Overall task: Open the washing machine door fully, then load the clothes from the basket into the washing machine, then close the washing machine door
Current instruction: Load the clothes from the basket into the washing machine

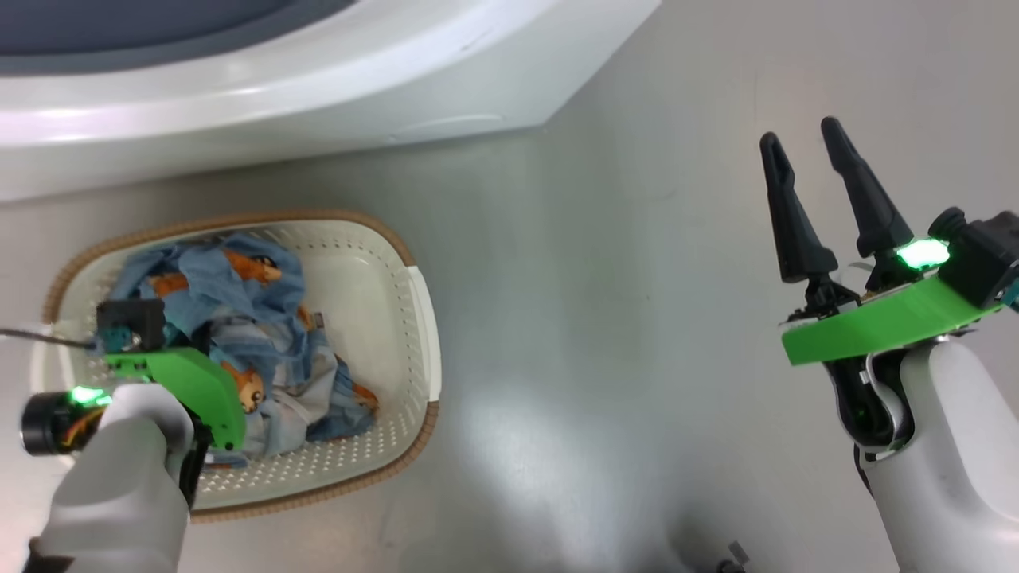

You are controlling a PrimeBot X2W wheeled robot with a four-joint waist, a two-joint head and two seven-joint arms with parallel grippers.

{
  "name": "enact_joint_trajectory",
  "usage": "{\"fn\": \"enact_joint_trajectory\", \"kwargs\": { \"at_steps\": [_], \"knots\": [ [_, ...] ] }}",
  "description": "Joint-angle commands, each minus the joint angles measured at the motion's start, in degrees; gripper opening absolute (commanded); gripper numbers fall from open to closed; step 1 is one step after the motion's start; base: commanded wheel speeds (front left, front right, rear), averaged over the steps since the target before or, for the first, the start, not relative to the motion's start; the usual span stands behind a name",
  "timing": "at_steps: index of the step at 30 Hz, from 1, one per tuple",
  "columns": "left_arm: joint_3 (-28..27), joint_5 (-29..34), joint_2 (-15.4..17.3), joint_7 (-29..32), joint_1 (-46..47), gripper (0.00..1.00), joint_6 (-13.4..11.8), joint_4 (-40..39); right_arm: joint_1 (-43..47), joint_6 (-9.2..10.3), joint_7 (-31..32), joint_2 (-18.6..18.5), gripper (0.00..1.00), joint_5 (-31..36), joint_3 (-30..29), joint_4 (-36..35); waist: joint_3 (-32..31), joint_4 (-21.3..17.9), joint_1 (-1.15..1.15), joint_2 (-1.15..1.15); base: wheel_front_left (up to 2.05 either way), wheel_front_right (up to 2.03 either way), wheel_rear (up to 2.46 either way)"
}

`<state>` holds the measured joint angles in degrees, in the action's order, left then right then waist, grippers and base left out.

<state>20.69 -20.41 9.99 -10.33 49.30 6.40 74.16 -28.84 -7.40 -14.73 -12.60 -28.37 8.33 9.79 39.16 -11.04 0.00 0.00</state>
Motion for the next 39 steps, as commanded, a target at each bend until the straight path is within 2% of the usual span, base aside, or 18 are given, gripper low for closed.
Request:
{"fn": "enact_joint_trajectory", "kwargs": {
  "at_steps": [1, 15, 25, 39],
  "knots": [
    [-0.88, -0.88, 1.36, -1.35, -2.49, 0.00, 0.45, -0.37, 2.93, -0.09, -0.27, -0.56, 1.00, 0.15, 0.85, -0.80, -3.26, 1.60, 0.00, 0.00, 0.00, 0.00, 0.00],
    [-0.59, -3.79, 0.50, -4.60, -9.18, 0.00, 1.06, -6.96, 6.90, -0.09, -0.27, -1.95, 1.00, 0.07, 1.23, 1.13, -13.29, 4.24, 0.00, 0.00, 0.00, 0.00, 0.00],
    [-3.46, -3.83, 0.10, -4.65, -17.97, 0.00, 0.67, -23.71, 10.00, -0.09, -0.27, -2.91, 1.00, 0.23, 0.75, 2.12, -20.58, 6.11, 0.00, 0.00, 0.00, 0.00, 0.00],
    [-6.87, -2.54, -0.68, -4.66, -31.48, 0.00, -3.24, -46.06, 15.66, -0.09, -0.27, -4.28, 1.00, 0.04, -0.12, 3.21, -30.13, 7.77, 0.00, 0.00, 0.00, 0.00, 0.00]
  ]
}}
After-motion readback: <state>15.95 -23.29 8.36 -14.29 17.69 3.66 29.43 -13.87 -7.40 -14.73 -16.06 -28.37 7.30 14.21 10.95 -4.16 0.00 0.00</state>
